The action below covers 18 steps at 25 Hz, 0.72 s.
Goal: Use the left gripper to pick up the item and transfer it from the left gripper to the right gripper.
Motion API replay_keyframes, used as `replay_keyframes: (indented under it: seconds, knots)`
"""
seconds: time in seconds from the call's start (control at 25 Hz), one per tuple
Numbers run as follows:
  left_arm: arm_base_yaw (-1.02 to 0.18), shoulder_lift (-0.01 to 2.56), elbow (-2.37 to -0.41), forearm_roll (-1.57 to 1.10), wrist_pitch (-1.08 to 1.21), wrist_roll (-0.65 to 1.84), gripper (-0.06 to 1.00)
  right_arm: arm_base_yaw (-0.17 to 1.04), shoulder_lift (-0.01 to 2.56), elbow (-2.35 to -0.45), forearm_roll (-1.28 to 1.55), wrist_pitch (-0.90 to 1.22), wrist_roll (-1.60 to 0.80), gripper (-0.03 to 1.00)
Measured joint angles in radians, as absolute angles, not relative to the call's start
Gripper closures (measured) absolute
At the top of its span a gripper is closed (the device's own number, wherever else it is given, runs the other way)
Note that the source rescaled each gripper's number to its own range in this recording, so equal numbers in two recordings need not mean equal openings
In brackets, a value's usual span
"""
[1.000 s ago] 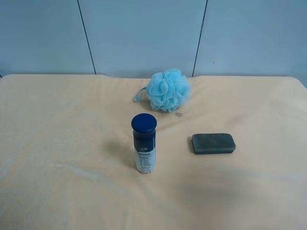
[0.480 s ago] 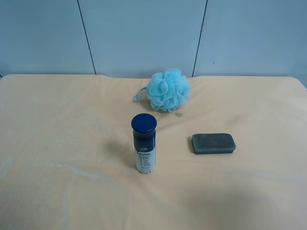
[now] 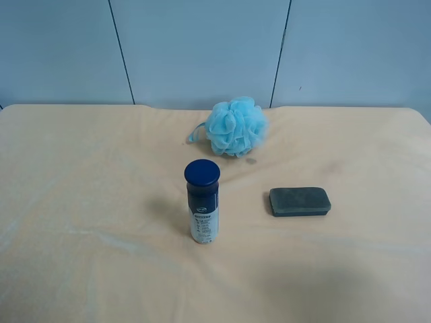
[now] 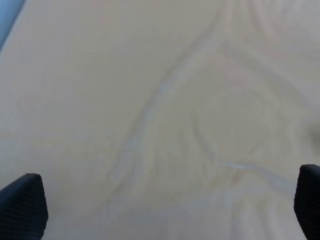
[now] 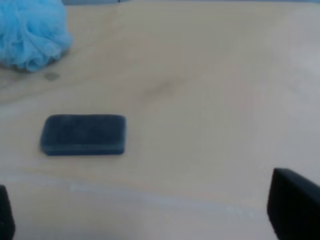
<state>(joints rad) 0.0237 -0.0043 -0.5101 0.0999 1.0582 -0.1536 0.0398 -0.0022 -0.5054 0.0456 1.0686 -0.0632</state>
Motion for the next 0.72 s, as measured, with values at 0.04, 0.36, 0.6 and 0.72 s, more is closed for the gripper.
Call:
replay_keyframes:
  seconds: [0.04, 0.36, 0.6, 0.72]
  knots:
    - [0.031, -0.004, -0.510, 0.101, 1.058, -0.154, -0.06, 0.027, -0.002, -0.505, 0.046, 1.069, -0.063, -0.03]
    - [0.040, -0.004, -0.510, 0.101, 1.058, -0.154, -0.06, 0.000, -0.002, -0.505, 0.046, 1.069, -0.063, -0.03]
    - [0.040, -0.004, -0.510, 0.100, 1.058, -0.154, -0.06, 0.000, -0.002, -0.505, 0.046, 1.069, -0.063, -0.03]
    - [0.040, -0.004, -0.510, 0.100, 1.058, -0.154, -0.06, 0.000, -0.002, -0.505, 0.046, 1.069, -0.063, -0.03]
